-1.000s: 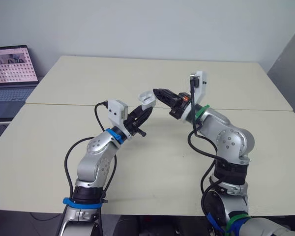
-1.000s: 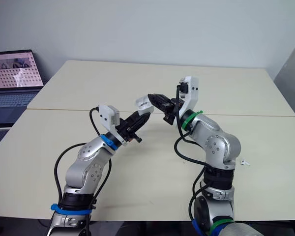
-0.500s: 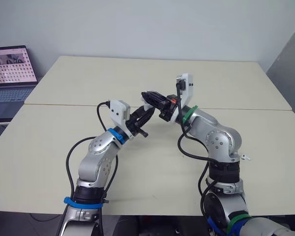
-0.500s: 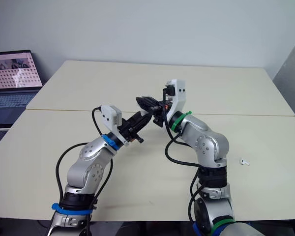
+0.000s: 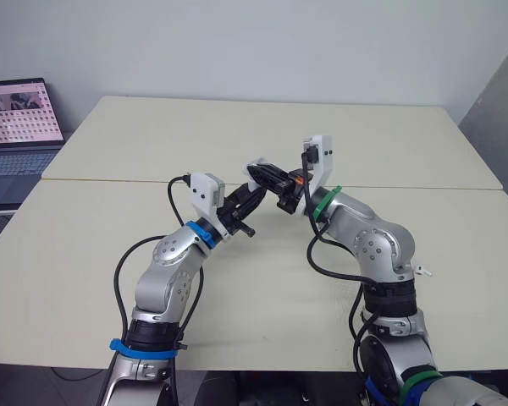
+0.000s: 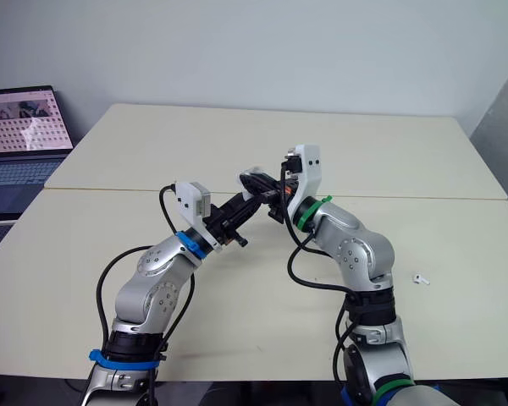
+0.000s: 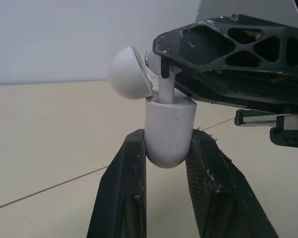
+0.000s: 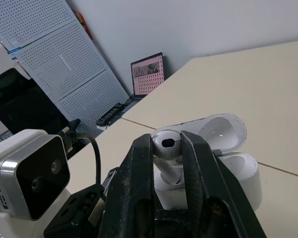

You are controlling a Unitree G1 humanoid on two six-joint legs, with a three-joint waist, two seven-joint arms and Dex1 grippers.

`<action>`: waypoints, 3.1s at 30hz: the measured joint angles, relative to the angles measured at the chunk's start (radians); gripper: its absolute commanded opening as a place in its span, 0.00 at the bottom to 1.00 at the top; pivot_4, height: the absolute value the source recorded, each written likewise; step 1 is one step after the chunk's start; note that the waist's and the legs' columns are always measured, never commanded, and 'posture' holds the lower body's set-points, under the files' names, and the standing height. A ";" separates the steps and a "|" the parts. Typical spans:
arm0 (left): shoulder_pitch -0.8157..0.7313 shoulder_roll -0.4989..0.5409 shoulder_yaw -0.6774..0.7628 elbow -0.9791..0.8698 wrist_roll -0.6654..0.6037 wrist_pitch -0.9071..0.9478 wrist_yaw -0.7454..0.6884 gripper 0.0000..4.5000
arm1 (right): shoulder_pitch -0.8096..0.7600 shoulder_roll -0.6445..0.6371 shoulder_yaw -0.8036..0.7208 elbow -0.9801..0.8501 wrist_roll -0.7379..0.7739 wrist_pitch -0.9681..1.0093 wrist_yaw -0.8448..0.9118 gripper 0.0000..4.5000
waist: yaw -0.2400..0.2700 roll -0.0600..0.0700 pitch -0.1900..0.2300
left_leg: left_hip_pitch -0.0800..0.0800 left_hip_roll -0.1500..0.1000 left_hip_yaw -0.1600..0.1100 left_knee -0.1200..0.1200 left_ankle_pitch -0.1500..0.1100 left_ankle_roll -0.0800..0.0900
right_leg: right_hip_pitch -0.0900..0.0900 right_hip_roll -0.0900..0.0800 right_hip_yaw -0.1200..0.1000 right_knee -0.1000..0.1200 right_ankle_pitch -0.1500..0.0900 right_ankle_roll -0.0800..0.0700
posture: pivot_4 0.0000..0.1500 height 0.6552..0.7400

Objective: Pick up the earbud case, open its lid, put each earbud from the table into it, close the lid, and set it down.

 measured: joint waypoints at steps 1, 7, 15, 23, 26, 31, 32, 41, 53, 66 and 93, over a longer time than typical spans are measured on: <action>0.000 0.000 0.000 0.000 0.000 0.000 0.000 0.16 | 0.001 -0.001 0.001 0.000 0.002 0.000 0.000 0.09 | 0.000 0.000 0.000 | 0.000 0.000 0.000 0.000 0.000 0.000 | 0.000 0.000 0.000 0.000 0.000 0.000 | 1.00 1.00; 0.000 -0.002 -0.001 0.003 0.000 0.004 0.000 0.16 | 0.007 -0.002 0.012 -0.003 0.006 -0.004 -0.008 0.31 | 0.000 0.000 0.000 | 0.000 0.000 0.000 0.000 0.000 0.000 | 0.000 0.000 0.000 0.000 0.000 0.000 | 1.00 1.00; -0.001 -0.004 -0.001 0.008 0.001 0.011 0.003 0.16 | 0.009 -0.013 0.011 -0.004 0.022 -0.016 -0.026 0.53 | 0.000 0.000 0.000 | 0.000 0.000 0.000 0.000 0.000 0.000 | 0.000 0.000 0.000 -0.001 0.000 0.000 | 1.00 1.00; -0.002 -0.005 -0.001 0.008 0.001 0.014 0.002 0.16 | 0.009 -0.026 0.005 0.004 0.024 -0.026 -0.031 0.53 | 0.000 0.000 0.000 | 0.000 0.000 0.000 -0.002 0.000 0.000 | 0.000 0.000 0.000 -0.002 0.000 0.000 | 1.00 1.00; -0.003 -0.005 -0.001 0.007 0.000 0.014 0.000 0.16 | 0.008 -0.029 -0.016 0.015 0.026 -0.026 -0.043 0.53 | 0.000 0.000 0.000 | -0.001 0.000 0.000 -0.003 0.000 0.000 | 0.000 0.000 0.000 -0.005 0.000 0.000 | 1.00 1.00; -0.007 -0.004 0.000 0.005 0.000 0.004 -0.016 0.16 | 0.007 -0.042 -0.045 0.041 0.026 -0.025 -0.048 0.53 | 0.001 0.000 0.000 | -0.002 0.000 0.000 -0.005 0.000 0.000 | 0.000 0.000 0.000 -0.009 0.000 0.001 | 1.00 1.00; -0.008 -0.004 0.000 0.006 0.000 0.003 -0.016 0.16 | 0.007 -0.041 -0.048 0.041 0.026 -0.025 -0.049 0.53 | 0.001 0.000 0.000 | -0.002 0.000 0.000 -0.006 0.000 0.000 | 0.000 0.000 0.000 -0.009 0.000 0.001 | 1.00 1.00; -0.013 0.000 0.002 0.006 0.003 -0.001 -0.016 0.16 | -0.028 -0.056 -0.078 0.041 0.052 -0.026 -0.064 0.53 | 0.002 0.000 0.000 | -0.006 0.000 0.000 -0.005 0.000 0.000 | -0.003 0.000 -0.001 -0.010 0.001 0.001 | 1.00 1.00; 0.034 0.112 0.079 0.001 -0.008 0.000 -0.035 0.16 | -0.031 -0.481 0.046 0.037 0.020 0.003 0.225 0.53 | 0.002 0.000 0.000 | -0.006 0.000 0.000 -0.006 0.000 0.000 | -0.003 -0.001 -0.001 -0.011 0.001 0.001 | 1.00 1.00; 0.149 0.154 0.102 -0.155 -0.046 0.052 -0.030 0.16 | 0.225 -0.512 0.341 0.054 -0.195 -0.290 0.456 0.53 | 0.003 0.000 0.000 | -0.006 0.000 0.000 -0.004 0.000 0.000 | -0.002 -0.001 0.000 -0.011 0.002 0.003 | 1.00 1.00; 0.174 0.166 0.118 -0.190 -0.052 0.086 -0.013 0.16 | 0.266 -0.433 0.371 0.152 -0.325 -0.381 0.465 0.06 | 0.004 0.000 0.000 | -0.005 0.000 0.000 -0.003 0.000 0.000 | -0.001 -0.001 0.000 -0.010 0.002 0.002 | 1.00 1.00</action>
